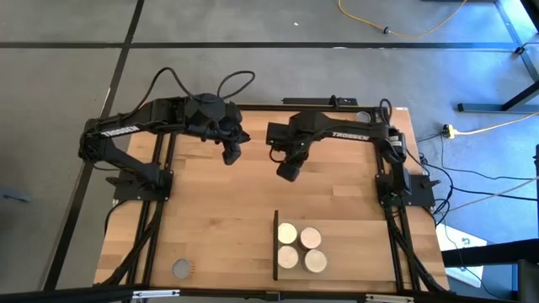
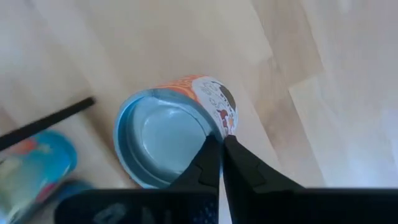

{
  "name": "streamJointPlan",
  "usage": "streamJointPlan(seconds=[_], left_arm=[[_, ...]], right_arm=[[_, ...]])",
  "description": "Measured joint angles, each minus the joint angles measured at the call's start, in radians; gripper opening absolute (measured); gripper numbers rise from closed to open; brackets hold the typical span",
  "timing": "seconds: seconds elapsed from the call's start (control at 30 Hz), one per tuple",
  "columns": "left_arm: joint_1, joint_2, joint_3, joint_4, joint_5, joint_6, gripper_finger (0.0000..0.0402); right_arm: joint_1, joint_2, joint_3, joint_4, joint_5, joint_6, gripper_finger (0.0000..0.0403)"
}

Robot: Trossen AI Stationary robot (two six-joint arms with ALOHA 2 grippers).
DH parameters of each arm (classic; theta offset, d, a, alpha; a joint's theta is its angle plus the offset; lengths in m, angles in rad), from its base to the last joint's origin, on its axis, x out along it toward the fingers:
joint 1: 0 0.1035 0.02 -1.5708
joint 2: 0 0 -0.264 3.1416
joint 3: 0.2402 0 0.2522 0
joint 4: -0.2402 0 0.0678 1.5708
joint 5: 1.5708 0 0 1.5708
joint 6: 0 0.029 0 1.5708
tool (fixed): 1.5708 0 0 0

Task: Pick and place cans onto a shelf
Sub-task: Put the canned diced tomatoes on the shelf

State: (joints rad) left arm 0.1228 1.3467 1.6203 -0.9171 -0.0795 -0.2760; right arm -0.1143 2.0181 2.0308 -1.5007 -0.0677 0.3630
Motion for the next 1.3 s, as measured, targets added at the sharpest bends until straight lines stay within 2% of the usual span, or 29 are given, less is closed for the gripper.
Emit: streamJointPlan(seconds=[0.1, 0.23, 0.47, 0.73, 0.93, 1.17, 1.3], left_arm=[[-0.012, -0.005, 0.000, -0.011, -0.001, 0.000, 0.0039], [-0.030, -0.006, 0.000, -0.018, -0.004, -0.001, 0.0039], [-0.063, -0.006, 0.000, -0.015, -0.012, -0.009, 0.0039], [-0.081, -0.006, 0.000, -0.014, -0.048, -0.010, 0.0039], [-0.080, -0.006, 0.000, -0.014, -0.088, -0.049, 0.0039], [-0.079, -0.006, 0.000, -0.014, -0.148, -0.094, 0.0039], [-0.079, -0.006, 0.000, -0.014, -0.164, -0.135, 0.0039]], right_arm=[[0.027, -0.001, 0.075, -0.082, 0.024, 0.014, 0.0006], [0.069, -0.034, 0.119, -0.075, 0.046, 0.023, 0.0006], [0.151, -0.171, 0.087, -0.069, 0.039, 0.054, 0.0006], [0.278, -0.438, -0.129, -0.070, -0.041, 0.172, 0.0006], [0.444, -0.614, -0.331, -0.073, -0.101, 0.258, 0.0006], [0.652, -0.670, -0.491, -0.069, -0.152, 0.213, 0.0006], [0.715, -0.671, -0.578, 0.019, -0.194, 0.174, 0.0006]])
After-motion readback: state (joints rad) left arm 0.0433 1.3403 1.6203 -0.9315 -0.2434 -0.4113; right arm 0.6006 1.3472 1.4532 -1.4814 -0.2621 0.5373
